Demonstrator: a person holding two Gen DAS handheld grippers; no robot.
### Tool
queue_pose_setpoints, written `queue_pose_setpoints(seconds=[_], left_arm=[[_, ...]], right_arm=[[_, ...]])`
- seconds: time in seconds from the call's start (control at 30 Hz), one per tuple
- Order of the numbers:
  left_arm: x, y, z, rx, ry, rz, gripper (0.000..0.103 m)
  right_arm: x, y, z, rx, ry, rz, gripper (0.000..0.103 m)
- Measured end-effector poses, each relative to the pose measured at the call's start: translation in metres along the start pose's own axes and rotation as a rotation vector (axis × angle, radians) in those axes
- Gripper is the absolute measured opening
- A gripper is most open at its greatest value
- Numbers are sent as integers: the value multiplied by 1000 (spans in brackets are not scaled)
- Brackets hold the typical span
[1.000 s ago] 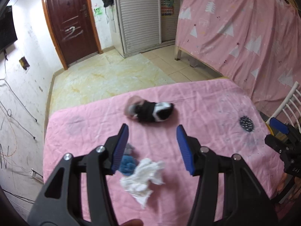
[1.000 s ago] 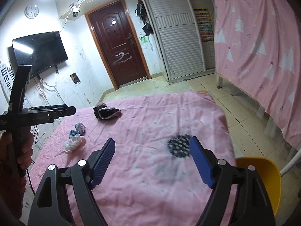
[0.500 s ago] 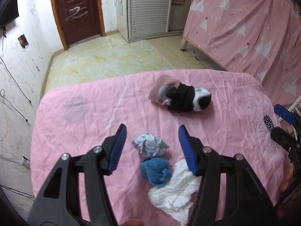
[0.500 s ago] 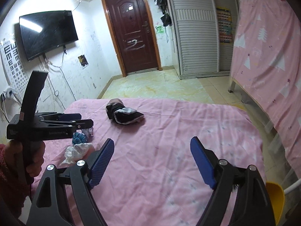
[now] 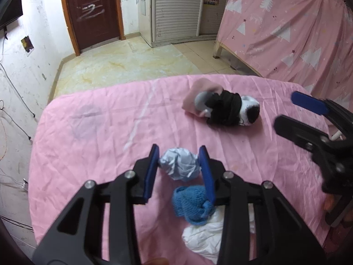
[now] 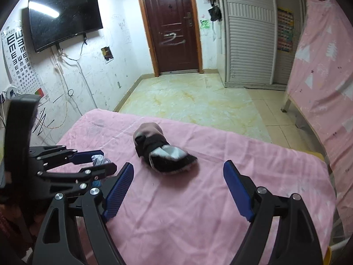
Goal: Collect trash
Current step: 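Grasp the crumpled grey paper with the left tool while the right tool grasps the black-white sock, then carry the paper and sock over the yellow bin and open both tools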
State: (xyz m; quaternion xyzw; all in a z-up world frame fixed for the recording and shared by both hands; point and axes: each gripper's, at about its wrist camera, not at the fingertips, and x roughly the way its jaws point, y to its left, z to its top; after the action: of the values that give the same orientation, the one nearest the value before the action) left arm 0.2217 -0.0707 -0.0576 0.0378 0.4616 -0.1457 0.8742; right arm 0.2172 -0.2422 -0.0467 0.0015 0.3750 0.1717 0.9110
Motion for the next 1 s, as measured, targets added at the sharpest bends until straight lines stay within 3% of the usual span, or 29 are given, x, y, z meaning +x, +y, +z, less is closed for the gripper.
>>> queue_pose_setpoints(seconds=[0.57,0.67,0.8,1.0], left_arm=[[4,-9,-7,45,-23,13,35],[4,-10,-8,38,-24,5,36],[4,-9,-9,39,-27,5,36],[4,-12,-11,46,-46,13,36]], right_arm=[[74,17,31,-91,99,102,76],[88,21,30,-102,147,65,62],[86,19,28,-95,143,64,46],[73,12,27,-59,118,59,40]])
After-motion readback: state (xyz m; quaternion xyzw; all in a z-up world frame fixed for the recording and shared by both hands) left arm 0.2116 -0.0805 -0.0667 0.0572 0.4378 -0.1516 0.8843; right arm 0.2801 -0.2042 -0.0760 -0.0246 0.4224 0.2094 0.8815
